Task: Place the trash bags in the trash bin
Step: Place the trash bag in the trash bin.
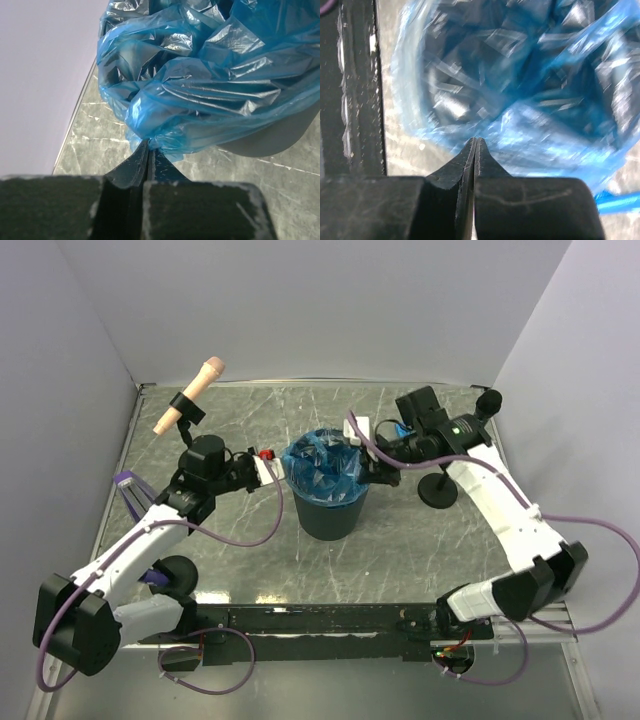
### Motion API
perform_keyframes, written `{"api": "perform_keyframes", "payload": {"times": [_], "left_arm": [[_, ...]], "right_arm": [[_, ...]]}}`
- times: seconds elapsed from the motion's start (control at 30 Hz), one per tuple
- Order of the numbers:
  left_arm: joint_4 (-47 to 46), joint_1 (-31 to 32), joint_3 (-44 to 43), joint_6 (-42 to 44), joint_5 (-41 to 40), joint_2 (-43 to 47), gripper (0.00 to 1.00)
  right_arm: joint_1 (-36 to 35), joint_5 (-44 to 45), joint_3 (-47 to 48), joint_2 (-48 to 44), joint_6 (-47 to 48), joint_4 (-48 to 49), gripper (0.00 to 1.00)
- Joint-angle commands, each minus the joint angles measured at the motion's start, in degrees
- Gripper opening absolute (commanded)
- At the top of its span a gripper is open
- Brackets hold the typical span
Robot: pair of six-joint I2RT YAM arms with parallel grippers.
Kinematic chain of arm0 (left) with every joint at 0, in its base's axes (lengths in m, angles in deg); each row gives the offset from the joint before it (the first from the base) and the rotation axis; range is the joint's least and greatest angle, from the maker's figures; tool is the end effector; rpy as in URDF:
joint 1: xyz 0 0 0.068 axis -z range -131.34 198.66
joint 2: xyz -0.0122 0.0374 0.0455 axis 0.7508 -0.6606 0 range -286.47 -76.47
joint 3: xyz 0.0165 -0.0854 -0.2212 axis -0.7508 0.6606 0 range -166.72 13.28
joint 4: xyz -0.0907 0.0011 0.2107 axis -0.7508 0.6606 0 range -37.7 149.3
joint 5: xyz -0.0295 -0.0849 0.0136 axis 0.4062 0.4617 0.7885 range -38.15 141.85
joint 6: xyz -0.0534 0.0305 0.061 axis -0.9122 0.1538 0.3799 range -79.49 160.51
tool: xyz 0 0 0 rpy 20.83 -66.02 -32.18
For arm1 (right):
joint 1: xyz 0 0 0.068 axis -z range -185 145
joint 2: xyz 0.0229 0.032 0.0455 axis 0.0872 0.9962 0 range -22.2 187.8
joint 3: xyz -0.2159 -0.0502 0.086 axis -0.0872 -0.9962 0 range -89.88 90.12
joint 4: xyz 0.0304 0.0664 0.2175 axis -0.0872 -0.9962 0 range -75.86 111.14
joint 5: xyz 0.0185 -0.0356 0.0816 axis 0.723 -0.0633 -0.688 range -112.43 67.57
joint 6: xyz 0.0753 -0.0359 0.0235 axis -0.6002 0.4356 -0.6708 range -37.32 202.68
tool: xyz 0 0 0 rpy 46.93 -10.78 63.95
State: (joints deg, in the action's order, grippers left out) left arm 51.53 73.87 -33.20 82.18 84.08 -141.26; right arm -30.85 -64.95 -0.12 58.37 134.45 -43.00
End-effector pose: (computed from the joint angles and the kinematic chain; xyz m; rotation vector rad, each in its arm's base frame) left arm 0.2305 -0.1537 0.2683 1.3106 1.2927 -0.3261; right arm 0.2077 0.1581 0.3240 -1.6623 1.6160 0.7095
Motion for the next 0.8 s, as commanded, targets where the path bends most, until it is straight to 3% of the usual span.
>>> {"api": "perform_keyframes", "payload": {"times": [0.0, 0.07, 0.17, 0.23, 0.27, 0.33, 0.5, 0.77], "left_arm": [[2.43, 0.28, 0.51, 1.84, 0.29, 3.97, 0.01], [2.88, 0.28, 0.69, 1.49, 0.64, 4.85, 0.01], [3.67, 0.36, 0.51, 0.96, 0.91, 5.12, 0.01], [3.5, 0.36, 0.69, 0.69, 1.0, 5.29, 0.01], [3.24, 0.36, 0.77, 0.61, 1.08, 5.21, 0.01], [3.15, 0.45, 0.69, 0.43, 1.17, 5.03, 0.01], [3.24, 1.15, 0.07, -0.36, 0.65, 4.68, 0.01], [3.76, 1.95, 1.3, -0.36, -0.23, 6.17, 0.01]], "right_arm": [[0.18, 1.39, -3.44, -7.97, 0.97, -1.6, 0.0], [0.18, 1.39, -4.58, -9.81, -2.27, -1.17, 0.0], [-0.78, 3.14, -6.6, -12.45, -15.42, 5.4, 0.0], [-1.92, 2.45, -8.1, -14.39, -18.02, 8.58, 0.41], [-3.06, 2.53, -8.28, -14.92, -16.28, 8.68, 0.54], [-4.56, 3.06, -7.5, -14.4, -11.36, 7.54, 0.66], [-5.44, 6.56, -3.98, -9.48, -10.63, 7.53, 0.7], [-7.73, 27.65, 4.1, -2.18, -36.36, 10.62, 0.73]]}}
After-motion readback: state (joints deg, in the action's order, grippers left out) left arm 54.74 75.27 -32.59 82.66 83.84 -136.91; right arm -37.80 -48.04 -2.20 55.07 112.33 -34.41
